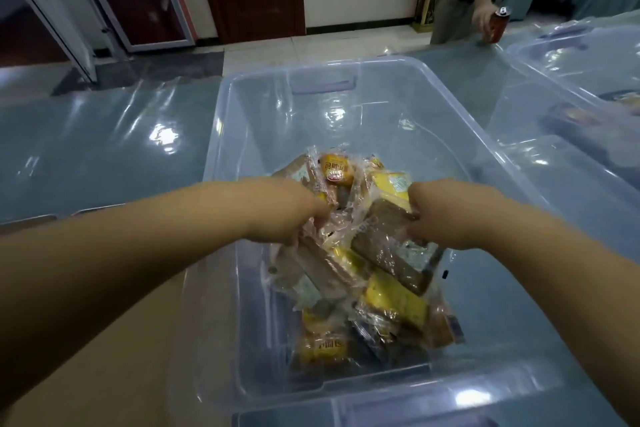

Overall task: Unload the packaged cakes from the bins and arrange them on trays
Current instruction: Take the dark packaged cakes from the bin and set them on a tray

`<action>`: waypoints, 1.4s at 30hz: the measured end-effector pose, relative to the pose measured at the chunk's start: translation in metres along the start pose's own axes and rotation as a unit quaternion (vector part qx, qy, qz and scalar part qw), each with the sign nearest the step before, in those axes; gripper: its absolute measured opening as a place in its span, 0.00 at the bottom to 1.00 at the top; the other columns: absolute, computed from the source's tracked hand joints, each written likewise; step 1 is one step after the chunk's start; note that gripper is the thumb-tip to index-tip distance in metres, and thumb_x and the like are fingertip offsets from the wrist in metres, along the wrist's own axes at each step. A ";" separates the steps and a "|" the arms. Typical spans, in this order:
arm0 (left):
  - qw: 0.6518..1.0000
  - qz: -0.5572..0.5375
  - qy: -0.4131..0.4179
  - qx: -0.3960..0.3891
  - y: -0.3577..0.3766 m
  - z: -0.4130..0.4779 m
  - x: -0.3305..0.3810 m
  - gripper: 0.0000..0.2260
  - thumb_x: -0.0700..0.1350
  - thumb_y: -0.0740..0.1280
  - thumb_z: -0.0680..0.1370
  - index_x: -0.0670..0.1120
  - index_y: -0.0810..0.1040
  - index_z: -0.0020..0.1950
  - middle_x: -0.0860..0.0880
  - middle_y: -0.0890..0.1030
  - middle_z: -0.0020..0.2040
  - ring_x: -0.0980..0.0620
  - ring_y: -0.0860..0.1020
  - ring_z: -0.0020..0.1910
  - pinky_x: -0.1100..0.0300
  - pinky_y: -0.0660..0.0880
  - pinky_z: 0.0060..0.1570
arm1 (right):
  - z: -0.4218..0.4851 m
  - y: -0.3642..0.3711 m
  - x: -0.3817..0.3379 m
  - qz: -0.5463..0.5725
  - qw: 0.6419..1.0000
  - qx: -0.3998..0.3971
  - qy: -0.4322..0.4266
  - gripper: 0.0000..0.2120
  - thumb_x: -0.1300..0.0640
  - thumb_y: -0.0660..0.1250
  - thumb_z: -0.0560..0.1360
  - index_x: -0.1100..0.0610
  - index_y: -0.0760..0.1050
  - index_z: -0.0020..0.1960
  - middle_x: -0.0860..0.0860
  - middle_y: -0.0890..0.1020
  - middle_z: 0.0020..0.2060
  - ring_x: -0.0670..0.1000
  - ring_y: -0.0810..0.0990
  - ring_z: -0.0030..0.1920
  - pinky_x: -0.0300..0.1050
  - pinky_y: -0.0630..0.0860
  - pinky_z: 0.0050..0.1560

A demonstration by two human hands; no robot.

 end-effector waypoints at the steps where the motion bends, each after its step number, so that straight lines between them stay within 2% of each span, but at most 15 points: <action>1: 0.999 0.042 -0.004 -0.002 -0.003 0.004 -0.007 0.20 0.41 0.68 0.74 0.54 0.71 0.63 0.52 0.75 0.53 0.49 0.74 0.52 0.56 0.70 0.45 | 0.000 -0.003 0.000 0.012 1.000 0.010 0.006 0.10 0.50 0.64 0.74 0.55 0.71 0.49 0.51 0.77 0.43 0.52 0.74 0.39 0.41 0.66 0.31; 3: 0.993 0.117 0.011 -0.009 -0.005 0.015 -0.013 0.17 0.40 0.66 0.75 0.53 0.73 0.63 0.50 0.73 0.61 0.47 0.73 0.58 0.54 0.72 0.50 | -0.002 -0.007 -0.001 0.030 0.999 0.028 0.012 0.10 0.48 0.65 0.74 0.54 0.70 0.49 0.50 0.75 0.40 0.51 0.74 0.38 0.41 0.67 0.32; 6: 0.987 0.153 0.038 -0.028 0.007 0.033 -0.012 0.16 0.39 0.64 0.76 0.50 0.72 0.63 0.48 0.71 0.63 0.45 0.71 0.60 0.52 0.73 0.53 | -0.002 -0.010 -0.002 0.059 0.997 0.045 0.014 0.11 0.47 0.66 0.74 0.53 0.70 0.49 0.50 0.75 0.39 0.49 0.73 0.37 0.42 0.68 0.31; 10: 0.982 0.163 0.067 -0.062 0.028 0.044 -0.002 0.31 0.40 0.67 0.75 0.57 0.58 0.74 0.49 0.62 0.73 0.42 0.62 0.70 0.45 0.69 0.63 | -0.001 -0.009 0.001 0.096 0.994 0.051 0.030 0.14 0.43 0.66 0.73 0.53 0.70 0.49 0.49 0.74 0.37 0.49 0.73 0.37 0.43 0.68 0.32; 12: 0.973 0.203 0.076 -0.075 0.034 0.048 0.002 0.33 0.43 0.67 0.75 0.59 0.54 0.75 0.50 0.58 0.75 0.40 0.59 0.71 0.43 0.69 0.62 | 0.001 -0.008 0.003 0.119 0.990 0.056 0.041 0.15 0.42 0.66 0.74 0.53 0.70 0.50 0.49 0.74 0.37 0.49 0.74 0.37 0.43 0.70 0.33; 16: 0.963 0.249 0.075 -0.066 0.035 0.052 0.006 0.25 0.48 0.66 0.77 0.58 0.62 0.73 0.51 0.62 0.73 0.42 0.63 0.67 0.49 0.74 0.53 | 0.010 -0.008 0.004 0.124 0.989 0.057 0.053 0.15 0.43 0.65 0.75 0.55 0.72 0.50 0.51 0.77 0.38 0.50 0.76 0.37 0.44 0.71 0.33; 18: 0.961 0.258 0.073 -0.066 0.036 0.052 0.006 0.24 0.48 0.66 0.77 0.58 0.65 0.71 0.51 0.63 0.73 0.43 0.63 0.66 0.49 0.73 0.53 | 0.015 -0.010 0.005 0.122 0.989 0.054 0.058 0.15 0.44 0.64 0.76 0.57 0.73 0.46 0.53 0.78 0.37 0.51 0.77 0.36 0.43 0.70 0.30; 23: 0.957 0.273 0.064 -0.069 0.035 0.046 0.001 0.19 0.46 0.64 0.78 0.55 0.70 0.68 0.50 0.70 0.68 0.43 0.61 0.69 0.45 0.66 0.62 | 0.034 -0.034 0.009 0.140 0.984 0.095 0.060 0.13 0.47 0.63 0.77 0.58 0.73 0.45 0.54 0.77 0.36 0.53 0.77 0.36 0.44 0.72 0.32; 25: 0.959 0.269 0.066 -0.056 0.030 0.040 0.001 0.17 0.44 0.64 0.77 0.52 0.72 0.66 0.49 0.75 0.63 0.43 0.64 0.69 0.42 0.58 0.69 | 0.047 -0.048 0.011 0.150 0.981 0.113 0.056 0.12 0.50 0.62 0.78 0.59 0.72 0.44 0.54 0.76 0.36 0.53 0.76 0.35 0.44 0.70 0.31; 27: 0.968 0.240 0.073 -0.031 0.019 0.028 0.001 0.17 0.41 0.63 0.77 0.51 0.72 0.65 0.48 0.77 0.60 0.44 0.68 0.66 0.41 0.50 0.72 | 0.063 -0.059 0.010 0.176 0.976 0.116 0.044 0.11 0.53 0.63 0.77 0.61 0.73 0.44 0.55 0.76 0.36 0.53 0.74 0.34 0.43 0.67 0.30; 28: 0.973 0.217 0.073 -0.011 0.012 0.021 -0.001 0.16 0.40 0.62 0.77 0.51 0.72 0.64 0.49 0.78 0.58 0.45 0.71 0.64 0.40 0.49 0.72 | 0.071 -0.063 0.008 0.194 0.974 0.112 0.035 0.10 0.54 0.63 0.77 0.62 0.74 0.44 0.56 0.76 0.36 0.53 0.73 0.34 0.43 0.66 0.30; 31: 0.983 0.154 0.079 0.062 -0.012 -0.001 -0.007 0.12 0.42 0.63 0.77 0.53 0.73 0.59 0.51 0.79 0.53 0.47 0.75 0.58 0.44 0.58 0.70 | 0.094 -0.070 -0.008 0.239 0.966 0.097 -0.005 0.10 0.53 0.65 0.76 0.58 0.72 0.39 0.53 0.75 0.34 0.51 0.72 0.34 0.43 0.65 0.31; 34: 0.985 0.117 0.081 0.098 -0.023 -0.017 -0.010 0.10 0.46 0.63 0.77 0.54 0.72 0.57 0.52 0.78 0.53 0.49 0.74 0.57 0.47 0.62 0.67 | 0.117 -0.071 -0.031 0.287 0.953 0.086 -0.043 0.14 0.50 0.66 0.76 0.55 0.72 0.35 0.51 0.75 0.31 0.48 0.72 0.32 0.42 0.66 0.31; 38: 0.986 0.099 0.076 0.110 -0.024 -0.025 -0.010 0.11 0.48 0.62 0.78 0.56 0.71 0.60 0.53 0.77 0.57 0.49 0.71 0.59 0.48 0.64 0.63 | 0.149 -0.051 -0.069 0.271 0.959 0.043 -0.070 0.13 0.49 0.67 0.75 0.57 0.77 0.39 0.53 0.79 0.35 0.50 0.75 0.35 0.40 0.67 0.33; 42: 0.988 0.085 0.069 0.113 -0.021 -0.023 -0.014 0.11 0.48 0.62 0.77 0.56 0.71 0.59 0.54 0.77 0.57 0.49 0.71 0.60 0.48 0.65 0.62 | 0.169 -0.016 -0.102 0.213 0.973 -0.018 -0.086 0.15 0.48 0.66 0.76 0.61 0.76 0.42 0.56 0.78 0.38 0.54 0.75 0.40 0.44 0.67 0.35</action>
Point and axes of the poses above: each hand's wrist, its own z-axis towards the middle knuckle, its own y-axis out of the palm, x = y × z, the point moved 10 cm from there along z, towards the middle knuckle
